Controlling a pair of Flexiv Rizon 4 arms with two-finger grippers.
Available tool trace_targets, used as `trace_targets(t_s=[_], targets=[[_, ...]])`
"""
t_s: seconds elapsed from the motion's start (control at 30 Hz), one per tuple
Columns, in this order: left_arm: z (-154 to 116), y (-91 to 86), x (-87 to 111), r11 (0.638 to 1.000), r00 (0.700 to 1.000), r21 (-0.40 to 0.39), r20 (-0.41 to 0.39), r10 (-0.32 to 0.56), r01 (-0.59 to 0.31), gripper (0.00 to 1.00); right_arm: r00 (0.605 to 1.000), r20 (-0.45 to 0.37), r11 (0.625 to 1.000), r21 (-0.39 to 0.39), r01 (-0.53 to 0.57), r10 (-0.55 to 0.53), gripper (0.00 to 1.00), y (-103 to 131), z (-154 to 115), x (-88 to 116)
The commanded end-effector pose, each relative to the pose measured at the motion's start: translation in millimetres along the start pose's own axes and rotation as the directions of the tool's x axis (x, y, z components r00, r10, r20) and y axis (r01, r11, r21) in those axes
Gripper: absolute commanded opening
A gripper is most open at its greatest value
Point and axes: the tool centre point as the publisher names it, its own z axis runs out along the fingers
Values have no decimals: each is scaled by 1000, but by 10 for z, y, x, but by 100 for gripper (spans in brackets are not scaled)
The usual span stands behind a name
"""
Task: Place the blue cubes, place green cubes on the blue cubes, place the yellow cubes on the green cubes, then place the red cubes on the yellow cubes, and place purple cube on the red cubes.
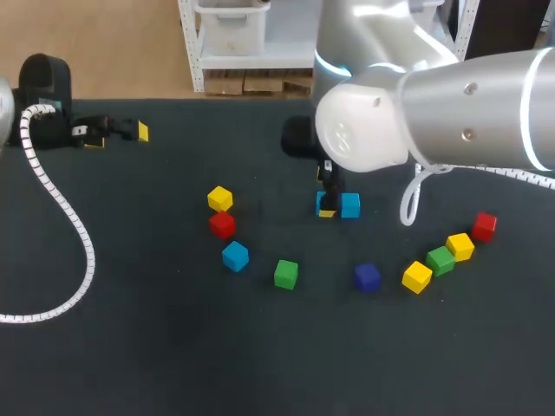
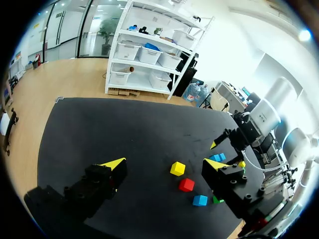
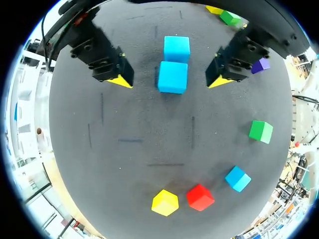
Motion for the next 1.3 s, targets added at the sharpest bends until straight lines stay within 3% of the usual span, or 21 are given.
trace_targets(t_s=[0.03,0.2,0.7,0.83,1.3], targets=[[-2,16,15,1000,1000,8,6,2,-2,100,1000,-2,1000,-5,-1,1,68,-20,10,2],[-2,16,15,1000,1000,8,6,2,-2,100,1000,-5,1000,-9,0,0,49,-15,14,11],[-2,16,15,1000,1000,8,6,2,-2,100,1000,-16,1000,-18,16,-16,44,54,-9,67],[-2,16,15,1000,1000,8,6,2,-2,100,1000,-19,1000,-18,17,-18,34,61,0,73],[-2,16,15,1000,1000,8,6,2,-2,100,1000,-20,1000,-23,15,-16,32,101,10,70]])
